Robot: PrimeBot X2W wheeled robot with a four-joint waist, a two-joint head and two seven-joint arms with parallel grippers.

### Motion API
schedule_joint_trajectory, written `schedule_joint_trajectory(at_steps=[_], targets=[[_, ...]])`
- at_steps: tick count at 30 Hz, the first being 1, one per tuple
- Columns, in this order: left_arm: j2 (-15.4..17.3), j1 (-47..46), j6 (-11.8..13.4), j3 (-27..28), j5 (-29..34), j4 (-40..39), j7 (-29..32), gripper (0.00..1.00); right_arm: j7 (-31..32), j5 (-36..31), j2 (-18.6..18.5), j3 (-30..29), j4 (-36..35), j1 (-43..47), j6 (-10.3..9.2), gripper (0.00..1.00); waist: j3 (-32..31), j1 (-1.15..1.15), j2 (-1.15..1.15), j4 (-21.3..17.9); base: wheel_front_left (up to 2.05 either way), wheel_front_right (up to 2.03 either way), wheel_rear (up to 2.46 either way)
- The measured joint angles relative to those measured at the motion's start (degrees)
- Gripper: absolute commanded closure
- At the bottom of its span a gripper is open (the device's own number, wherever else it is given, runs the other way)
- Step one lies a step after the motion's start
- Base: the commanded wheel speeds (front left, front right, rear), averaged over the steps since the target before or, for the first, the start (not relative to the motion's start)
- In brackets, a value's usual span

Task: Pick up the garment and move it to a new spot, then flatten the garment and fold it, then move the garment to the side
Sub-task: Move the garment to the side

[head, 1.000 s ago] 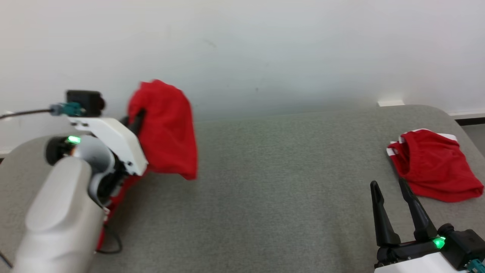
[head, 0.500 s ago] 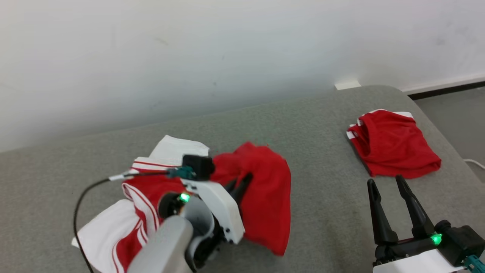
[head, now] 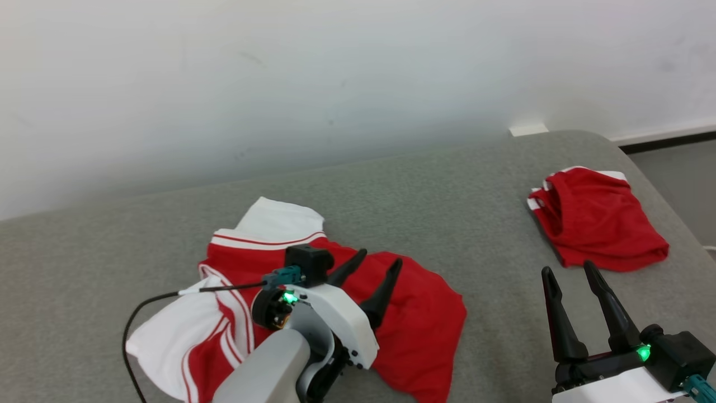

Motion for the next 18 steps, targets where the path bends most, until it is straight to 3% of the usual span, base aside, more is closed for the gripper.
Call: schedule_joint_trajectory(at_steps=[3, 7, 14, 18], targets=[[0.7, -0.4, 1.3, 0.5, 1.3, -0.3, -3.8, 0.00, 0.0, 0.0, -0.1, 0.0, 0.0, 0.3, -0.01, 0.00, -0.7, 0.00, 0.00, 2.0, 0.00, 0.00, 0.00], [4.8, 0.4, 4.3, 2.6, 3.3, -2.4, -7.3, 0.00, 0.0, -0.1, 0.0, -0.5, -0.3, 1.2, 0.00, 0.00, -1.5, 0.00, 0.00, 4.4, 0.00, 0.00, 0.00], [10.8, 8.3, 9.2, 7.9, 5.2, -10.2, -9.1, 0.00, 0.0, -0.2, 0.0, -2.0, -0.6, 3.4, 0.00, 0.00, -2.1, 0.00, 0.00, 7.5, 0.00, 0.00, 0.00], [12.4, 15.0, 11.9, 12.8, 7.6, -16.3, -9.2, 0.00, 0.0, -0.2, 0.3, -2.2, -0.7, 4.1, 0.00, 0.00, -2.2, 0.00, 0.00, 8.2, 0.00, 0.00, 0.00]])
